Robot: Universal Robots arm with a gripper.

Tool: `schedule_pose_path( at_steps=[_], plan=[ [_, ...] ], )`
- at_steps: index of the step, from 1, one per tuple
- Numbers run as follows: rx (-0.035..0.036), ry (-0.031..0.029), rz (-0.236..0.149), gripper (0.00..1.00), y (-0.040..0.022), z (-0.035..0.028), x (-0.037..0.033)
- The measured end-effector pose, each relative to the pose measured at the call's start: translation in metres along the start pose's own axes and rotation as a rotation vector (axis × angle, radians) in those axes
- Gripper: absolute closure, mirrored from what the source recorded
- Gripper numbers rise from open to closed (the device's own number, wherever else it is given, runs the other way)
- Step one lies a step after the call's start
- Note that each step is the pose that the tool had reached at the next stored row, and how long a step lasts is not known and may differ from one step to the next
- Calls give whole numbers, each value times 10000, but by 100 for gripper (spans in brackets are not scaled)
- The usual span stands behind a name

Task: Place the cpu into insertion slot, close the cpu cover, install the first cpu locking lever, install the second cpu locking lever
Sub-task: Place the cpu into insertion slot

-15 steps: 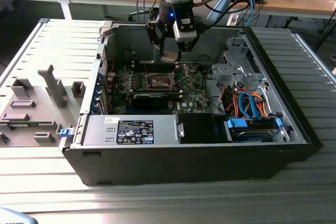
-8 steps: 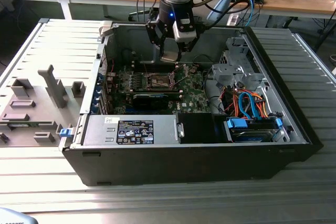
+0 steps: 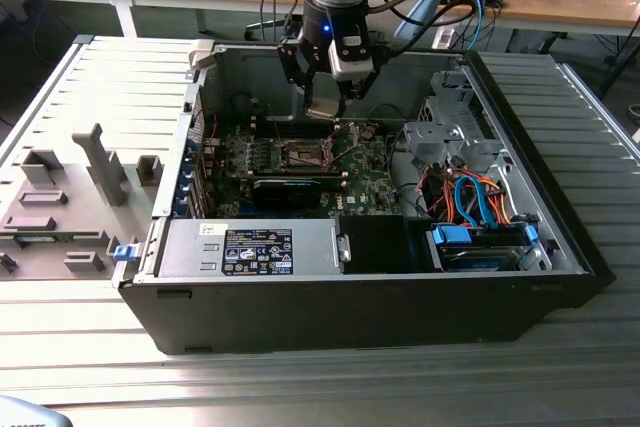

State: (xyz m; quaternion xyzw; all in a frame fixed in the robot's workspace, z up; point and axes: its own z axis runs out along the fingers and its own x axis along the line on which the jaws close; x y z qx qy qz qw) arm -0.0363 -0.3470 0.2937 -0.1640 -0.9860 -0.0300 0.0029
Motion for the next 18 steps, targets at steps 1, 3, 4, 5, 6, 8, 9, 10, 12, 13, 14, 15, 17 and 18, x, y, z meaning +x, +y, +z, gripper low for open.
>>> schedule_pose_path(
  at_steps=[1, 3, 4, 5, 6, 8, 9, 10, 12, 13, 14, 15, 17, 18],
  plan=[
    [0, -1, 13, 45, 0, 0, 0],
    [-1, -3, 43, 45, 0, 1, 0],
    [-1, -4, 58, 45, 0, 1, 0],
    [-1, -4, 71, 45, 0, 1, 0],
    [-1, -5, 88, 45, 0, 1, 0],
    [-2, -7, 118, 45, 0, 2, 0],
    [-3, -8, 130, 45, 0, 2, 0],
    [-2, -8, 141, 45, 0, 2, 0],
    [-3, -10, 167, 45, 0, 2, 0],
    [-3, -11, 190, 45, 0, 3, 0],
    [-3, -12, 200, 45, 0, 3, 0],
    [-3, -13, 213, 45, 0, 3, 0],
    [-4, -14, 238, 45, 0, 4, 0],
    [-4, -15, 256, 45, 0, 4, 0]
  ],
)
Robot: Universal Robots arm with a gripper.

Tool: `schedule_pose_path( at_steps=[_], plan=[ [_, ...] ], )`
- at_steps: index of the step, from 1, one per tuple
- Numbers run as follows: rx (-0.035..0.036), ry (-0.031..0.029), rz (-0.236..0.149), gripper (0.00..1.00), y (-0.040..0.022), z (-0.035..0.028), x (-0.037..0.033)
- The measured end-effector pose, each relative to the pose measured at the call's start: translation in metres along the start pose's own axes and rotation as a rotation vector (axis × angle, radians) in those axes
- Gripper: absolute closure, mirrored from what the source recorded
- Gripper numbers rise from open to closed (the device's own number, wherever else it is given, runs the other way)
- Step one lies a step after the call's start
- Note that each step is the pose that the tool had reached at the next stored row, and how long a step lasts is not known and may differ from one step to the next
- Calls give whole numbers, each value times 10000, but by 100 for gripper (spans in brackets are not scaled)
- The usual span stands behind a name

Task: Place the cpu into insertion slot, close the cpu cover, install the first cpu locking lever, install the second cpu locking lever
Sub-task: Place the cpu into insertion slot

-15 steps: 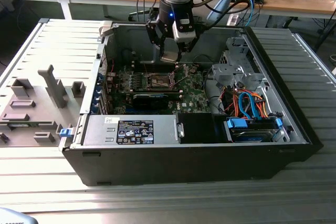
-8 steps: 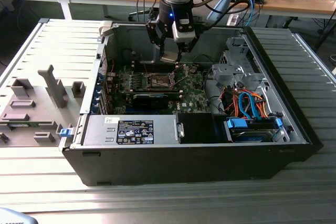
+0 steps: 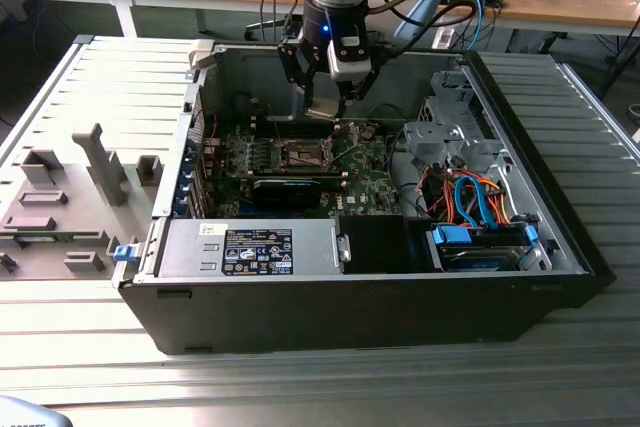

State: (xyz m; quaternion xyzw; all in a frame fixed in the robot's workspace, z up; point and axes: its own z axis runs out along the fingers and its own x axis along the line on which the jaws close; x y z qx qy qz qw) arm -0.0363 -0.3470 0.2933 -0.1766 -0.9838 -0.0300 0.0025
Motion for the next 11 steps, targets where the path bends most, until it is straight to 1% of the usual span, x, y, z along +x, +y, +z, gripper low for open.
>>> schedule_pose_path(
  at_steps=[11],
  plan=[
    [-2, -8, 141, 45, 0, 3, 0]
  ],
)
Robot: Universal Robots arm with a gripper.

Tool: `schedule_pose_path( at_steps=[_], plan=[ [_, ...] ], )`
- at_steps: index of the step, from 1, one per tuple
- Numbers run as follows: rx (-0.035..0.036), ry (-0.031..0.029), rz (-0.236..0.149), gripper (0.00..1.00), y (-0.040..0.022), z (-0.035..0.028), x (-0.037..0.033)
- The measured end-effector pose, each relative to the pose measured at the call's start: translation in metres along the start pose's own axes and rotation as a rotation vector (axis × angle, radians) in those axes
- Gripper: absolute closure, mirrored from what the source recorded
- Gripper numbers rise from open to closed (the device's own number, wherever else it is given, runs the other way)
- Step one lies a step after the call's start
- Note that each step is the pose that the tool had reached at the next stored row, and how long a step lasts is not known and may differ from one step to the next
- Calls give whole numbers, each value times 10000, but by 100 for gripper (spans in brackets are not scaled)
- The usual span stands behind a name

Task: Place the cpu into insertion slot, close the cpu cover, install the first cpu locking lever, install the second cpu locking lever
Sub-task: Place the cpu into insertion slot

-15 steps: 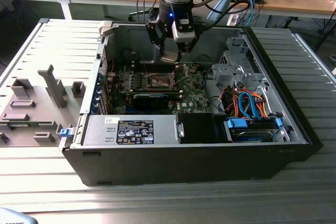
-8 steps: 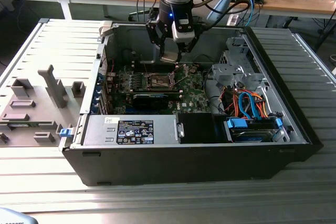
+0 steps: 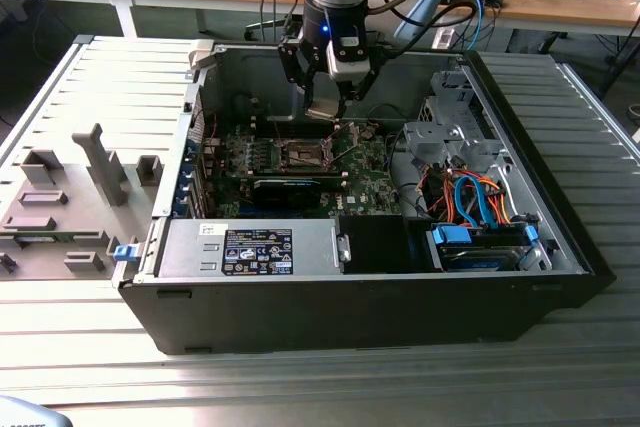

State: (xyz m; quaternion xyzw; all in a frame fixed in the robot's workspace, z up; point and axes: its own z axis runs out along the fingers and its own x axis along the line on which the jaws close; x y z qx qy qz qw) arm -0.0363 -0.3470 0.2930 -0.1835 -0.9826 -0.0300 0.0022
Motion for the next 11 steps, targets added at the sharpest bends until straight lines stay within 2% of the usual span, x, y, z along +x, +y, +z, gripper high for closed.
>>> schedule_pose_path(
  at_steps=[11],
  plan=[
    [-2, -4, 73, 45, 0, 4, 0]
  ],
)
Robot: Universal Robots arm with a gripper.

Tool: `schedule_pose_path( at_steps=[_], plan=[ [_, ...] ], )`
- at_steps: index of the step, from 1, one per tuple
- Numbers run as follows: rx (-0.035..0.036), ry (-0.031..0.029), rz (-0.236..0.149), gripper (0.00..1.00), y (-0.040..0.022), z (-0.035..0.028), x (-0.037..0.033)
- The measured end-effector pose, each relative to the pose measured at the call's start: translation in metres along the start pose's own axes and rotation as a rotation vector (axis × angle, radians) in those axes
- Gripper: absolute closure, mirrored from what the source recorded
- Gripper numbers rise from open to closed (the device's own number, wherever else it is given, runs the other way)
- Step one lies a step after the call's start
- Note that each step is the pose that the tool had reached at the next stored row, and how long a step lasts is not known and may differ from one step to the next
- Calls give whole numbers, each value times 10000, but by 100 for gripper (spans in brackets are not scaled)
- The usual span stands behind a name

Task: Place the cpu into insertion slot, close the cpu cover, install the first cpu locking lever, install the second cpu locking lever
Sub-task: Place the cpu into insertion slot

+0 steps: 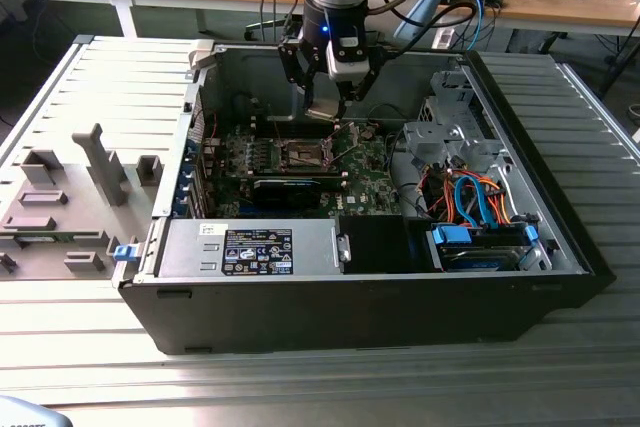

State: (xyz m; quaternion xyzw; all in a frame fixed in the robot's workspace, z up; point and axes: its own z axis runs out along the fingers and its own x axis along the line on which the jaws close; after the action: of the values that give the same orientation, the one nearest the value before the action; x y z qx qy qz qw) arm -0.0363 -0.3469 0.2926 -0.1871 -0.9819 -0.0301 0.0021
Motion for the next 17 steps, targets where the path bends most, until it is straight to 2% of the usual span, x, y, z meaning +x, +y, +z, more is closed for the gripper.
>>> schedule_pose_path(
  at_steps=[17],
  plan=[
    [0, -5, 89, 45, -1, 8, 0]
  ],
)
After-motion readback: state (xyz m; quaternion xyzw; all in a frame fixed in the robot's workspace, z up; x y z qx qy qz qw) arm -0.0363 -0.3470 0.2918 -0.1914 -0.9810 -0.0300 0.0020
